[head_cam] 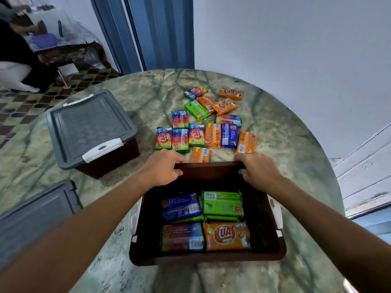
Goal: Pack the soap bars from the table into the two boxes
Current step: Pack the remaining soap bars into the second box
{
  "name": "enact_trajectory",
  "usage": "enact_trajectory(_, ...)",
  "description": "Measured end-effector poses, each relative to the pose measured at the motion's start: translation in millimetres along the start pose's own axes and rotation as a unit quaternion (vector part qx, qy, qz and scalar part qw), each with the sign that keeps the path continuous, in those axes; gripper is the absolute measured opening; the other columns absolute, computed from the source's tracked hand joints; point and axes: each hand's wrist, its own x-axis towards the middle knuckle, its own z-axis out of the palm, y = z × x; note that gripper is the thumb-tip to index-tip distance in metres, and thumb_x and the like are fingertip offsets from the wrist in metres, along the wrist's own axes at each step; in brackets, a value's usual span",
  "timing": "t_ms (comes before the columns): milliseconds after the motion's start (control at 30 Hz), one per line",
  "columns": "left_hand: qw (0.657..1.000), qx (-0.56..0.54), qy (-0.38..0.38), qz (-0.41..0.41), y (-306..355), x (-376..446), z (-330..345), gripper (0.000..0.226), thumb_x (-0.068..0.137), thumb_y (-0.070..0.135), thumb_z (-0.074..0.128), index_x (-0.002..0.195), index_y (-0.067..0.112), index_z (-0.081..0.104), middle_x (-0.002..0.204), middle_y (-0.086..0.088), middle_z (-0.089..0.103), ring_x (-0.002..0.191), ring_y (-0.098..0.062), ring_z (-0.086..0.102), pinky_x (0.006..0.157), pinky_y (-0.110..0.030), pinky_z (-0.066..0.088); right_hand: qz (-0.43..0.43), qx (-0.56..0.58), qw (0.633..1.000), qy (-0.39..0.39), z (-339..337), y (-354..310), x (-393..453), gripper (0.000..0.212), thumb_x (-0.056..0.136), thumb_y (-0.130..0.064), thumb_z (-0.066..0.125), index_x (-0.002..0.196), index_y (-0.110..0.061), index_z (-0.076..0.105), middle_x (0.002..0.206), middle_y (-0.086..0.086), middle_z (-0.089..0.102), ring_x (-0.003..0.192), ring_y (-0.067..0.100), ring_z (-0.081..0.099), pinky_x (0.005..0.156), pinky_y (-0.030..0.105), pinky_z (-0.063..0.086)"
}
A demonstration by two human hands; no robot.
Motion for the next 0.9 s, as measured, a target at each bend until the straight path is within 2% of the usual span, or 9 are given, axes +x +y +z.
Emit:
enact_trajectory(133, 0.998, -0.024, -0.055, -0.014, 6, 23, -5, 0.028, 0.076, 0.027, 0.074, 0.103, 0.021, 0.071, 0.103, 0.002, 0.067, 0.100, -0.018, 0.061, 0.088, -0.035, 0.048, -0.019, 0.021, 0.998, -0.064, -9, 19, 14, 0.036, 0.086, -0.026, 0.064, 0.121, -0.023, 0.059, 0.115, 0.005, 0.064, 0.107, 0.025, 0.059, 0.082, 0.035, 0.048)
enact_trajectory(233, 0.962, -0.213, -0.164, -0.049, 11, 49, -15, 0.032, 0.074, 0.039, 0.074, 0.098, 0.019, 0.072, 0.096, 0.004, 0.069, 0.093, -0.012, 0.062, 0.085, -0.029, 0.046, -0.030, 0.250, 0.950, -0.183, -30, 41, 35, 0.023, 0.085, -0.034, 0.069, 0.104, -0.021, 0.071, 0.099, -0.001, 0.069, 0.092, 0.016, 0.064, 0.084, 0.034, 0.050)
enact_trajectory(333, 0.966, -0.193, -0.116, -0.131, 23, 89, -2, 0.031, 0.082, 0.038, 0.067, 0.101, 0.014, 0.066, 0.096, -0.005, 0.066, 0.084, -0.018, 0.062, 0.072, -0.032, 0.051, 0.098, 0.422, 0.899, -0.061, -24, 60, 76, 0.012, 0.089, -0.027, 0.064, 0.084, -0.017, 0.067, 0.091, 0.006, 0.069, 0.080, 0.021, 0.066, 0.077, 0.038, 0.054)
enact_trajectory(400, 0.976, -0.061, -0.129, -0.162, 34, 113, 13, 0.041, 0.083, 0.043, 0.067, 0.109, 0.011, 0.058, 0.105, -0.007, 0.062, 0.086, -0.020, 0.057, 0.074, -0.033, 0.050, 0.167, 0.336, 0.927, -0.013, -1, 68, 106, 0.018, 0.086, -0.029, 0.065, 0.096, -0.014, 0.062, 0.104, 0.013, 0.066, 0.090, 0.026, 0.065, 0.080, 0.041, 0.055)
enact_trajectory(467, 0.963, -0.001, -0.178, -0.203, 43, 129, 28, 0.057, 0.081, 0.047, 0.068, 0.117, 0.007, 0.050, 0.105, -0.009, 0.060, 0.082, -0.021, 0.054, 0.069, -0.030, 0.044, 0.204, 0.243, 0.946, -0.072, 24, 72, 127, 0.050, 0.082, -0.039, 0.069, 0.118, -0.008, 0.053, 0.119, 0.018, 0.059, 0.105, 0.030, 0.059, 0.084, 0.043, 0.053)
enact_trajectory(567, 0.943, -0.011, -0.198, -0.268, 46, 142, 43, 0.075, 0.075, 0.042, 0.076, 0.126, 0.003, 0.039, 0.086, -0.006, 0.054, 0.070, -0.018, 0.055, 0.059, -0.027, 0.045, 0.212, 0.171, 0.957, -0.104, 47, 72, 141, 0.075, 0.076, -0.051, 0.071, 0.128, -0.004, 0.045, 0.124, 0.016, 0.055, 0.113, 0.030, 0.054, 0.080, 0.032, 0.045)
enact_trajectory(667, 0.945, -0.001, -0.187, -0.269, 43, 147, 50, 0.076, 0.073, 0.037, 0.079, 0.127, 0.002, 0.040, 0.103, -0.009, 0.051, 0.092, -0.024, 0.059, 0.078, -0.033, 0.052, 0.191, 0.119, 0.970, -0.089, 59, 71, 150, 0.085, 0.071, -0.053, 0.074, 0.131, -0.002, 0.042, 0.126, 0.015, 0.054, 0.113, 0.029, 0.055, 0.080, 0.032, 0.043)
enact_trajectory(733, 0.950, -0.014, -0.160, -0.269, 39, 147, 52, 0.073, 0.070, 0.038, 0.081, 0.120, 0.003, 0.041, 0.103, -0.007, 0.054, 0.088, -0.021, 0.060, 0.075, -0.032, 0.052, 0.209, 0.134, 0.964, -0.095, 59, 72, 154, 0.091, 0.069, -0.050, 0.076, 0.134, -0.001, 0.036, 0.125, 0.016, 0.054, 0.114, 0.030, 0.055, 0.085, 0.036, 0.046)
enact_trajectory(900, 0.948, -0.148, -0.068, -0.275, 29, 146, 42, 0.047, 0.070, 0.049, 0.076, 0.085, 0.011, 0.055, 0.082, -0.002, 0.059, 0.069, -0.014, 0.054, 0.054, -0.026, 0.042, 0.288, 0.428, 0.850, -0.105, 24, 87, 141, 0.076, 0.078, -0.025, 0.074, 0.135, -0.006, 0.027, 0.096, 0.013, 0.055, 0.078, 0.027, 0.060, 0.071, 0.042, 0.054)
